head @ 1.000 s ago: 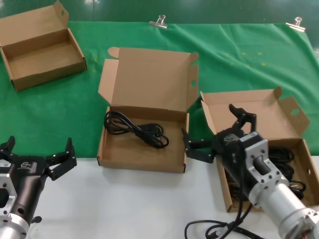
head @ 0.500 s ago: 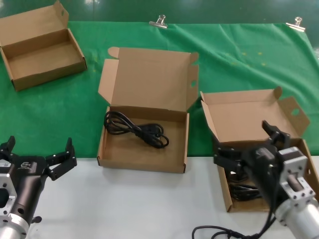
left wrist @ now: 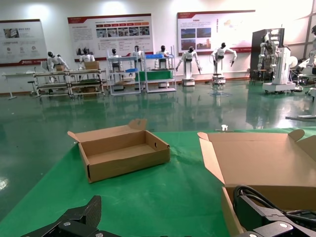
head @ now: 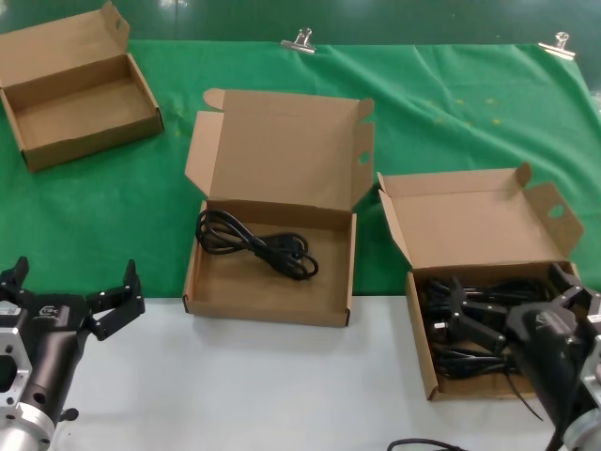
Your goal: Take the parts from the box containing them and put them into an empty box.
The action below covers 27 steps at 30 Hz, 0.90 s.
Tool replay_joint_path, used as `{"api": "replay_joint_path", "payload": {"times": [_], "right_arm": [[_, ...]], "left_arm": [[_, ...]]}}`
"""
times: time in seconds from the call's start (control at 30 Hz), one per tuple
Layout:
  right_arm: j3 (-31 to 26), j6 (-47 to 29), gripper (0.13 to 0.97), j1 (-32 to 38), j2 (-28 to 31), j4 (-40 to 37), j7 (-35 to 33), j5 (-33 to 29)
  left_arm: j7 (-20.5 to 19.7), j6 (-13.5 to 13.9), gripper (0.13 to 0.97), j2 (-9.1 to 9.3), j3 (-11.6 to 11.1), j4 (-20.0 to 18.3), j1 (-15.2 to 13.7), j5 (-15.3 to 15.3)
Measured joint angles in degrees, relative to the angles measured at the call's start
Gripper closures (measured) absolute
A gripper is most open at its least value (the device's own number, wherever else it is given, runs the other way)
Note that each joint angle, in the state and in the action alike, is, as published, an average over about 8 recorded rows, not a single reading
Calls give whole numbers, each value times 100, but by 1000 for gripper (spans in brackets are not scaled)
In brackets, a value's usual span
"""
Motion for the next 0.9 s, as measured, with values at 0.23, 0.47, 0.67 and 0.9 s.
{"api": "replay_joint_path", "payload": {"times": [0.23,0.47,0.67,0.9], "right_arm": [[20,-5,129,-15,-5,4,18,-16],[20,-5,129,-15,-5,4,18,-17],[20,-5,129,-15,-5,4,18,-17],[20,-5,129,-15,-5,4,18,-17]], "left_arm": [[0,0,132,0,0,0,0,0],[0,0,132,0,0,0,0,0],[0,0,132,0,0,0,0,0],[0,0,132,0,0,0,0,0]]}}
